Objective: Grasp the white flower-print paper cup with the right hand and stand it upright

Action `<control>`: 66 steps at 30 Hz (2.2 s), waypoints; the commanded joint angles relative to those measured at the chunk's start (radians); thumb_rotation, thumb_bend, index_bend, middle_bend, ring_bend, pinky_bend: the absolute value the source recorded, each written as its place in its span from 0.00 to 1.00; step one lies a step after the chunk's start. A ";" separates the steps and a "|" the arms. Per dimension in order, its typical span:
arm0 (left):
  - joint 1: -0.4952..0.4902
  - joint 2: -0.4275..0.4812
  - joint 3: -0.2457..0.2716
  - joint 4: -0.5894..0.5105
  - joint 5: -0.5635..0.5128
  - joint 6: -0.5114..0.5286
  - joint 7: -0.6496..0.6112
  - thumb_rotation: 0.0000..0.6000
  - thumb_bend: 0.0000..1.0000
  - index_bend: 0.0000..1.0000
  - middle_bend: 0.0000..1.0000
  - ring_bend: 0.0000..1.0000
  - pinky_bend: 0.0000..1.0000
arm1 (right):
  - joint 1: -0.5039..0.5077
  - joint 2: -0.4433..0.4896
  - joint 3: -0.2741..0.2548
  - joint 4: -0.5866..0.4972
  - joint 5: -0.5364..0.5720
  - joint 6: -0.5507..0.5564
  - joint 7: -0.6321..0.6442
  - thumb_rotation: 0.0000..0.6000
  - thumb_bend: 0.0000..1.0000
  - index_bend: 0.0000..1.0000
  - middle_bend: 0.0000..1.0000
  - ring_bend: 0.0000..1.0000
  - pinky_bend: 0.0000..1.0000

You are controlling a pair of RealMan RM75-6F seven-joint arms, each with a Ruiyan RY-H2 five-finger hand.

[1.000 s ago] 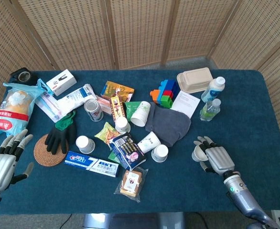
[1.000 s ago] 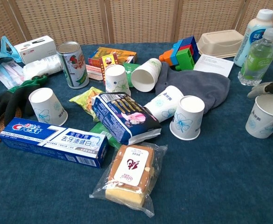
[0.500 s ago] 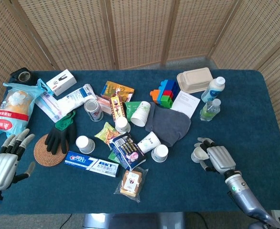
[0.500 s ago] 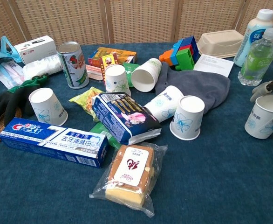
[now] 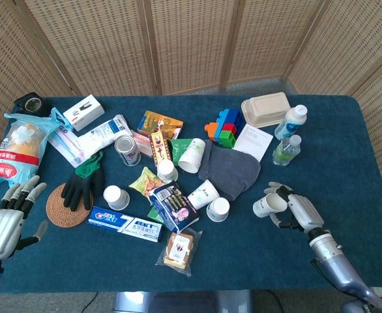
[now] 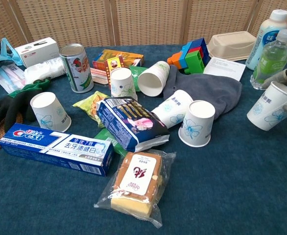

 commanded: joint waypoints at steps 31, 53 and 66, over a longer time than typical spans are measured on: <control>0.001 0.007 0.005 -0.018 0.024 0.012 0.010 1.00 0.47 0.06 0.03 0.00 0.00 | 0.014 -0.068 -0.059 0.256 -0.090 -0.059 0.548 1.00 0.46 0.00 0.00 0.00 0.00; -0.010 -0.006 -0.001 0.005 0.018 -0.002 -0.008 1.00 0.47 0.06 0.03 0.00 0.00 | -0.053 0.009 -0.044 -0.032 0.017 0.158 -0.537 1.00 0.46 0.00 0.00 0.00 0.00; -0.014 -0.010 -0.003 0.029 0.006 -0.009 -0.030 1.00 0.47 0.06 0.03 0.00 0.00 | -0.026 -0.040 -0.058 -0.111 0.134 0.134 -0.949 1.00 0.45 0.00 0.00 0.00 0.00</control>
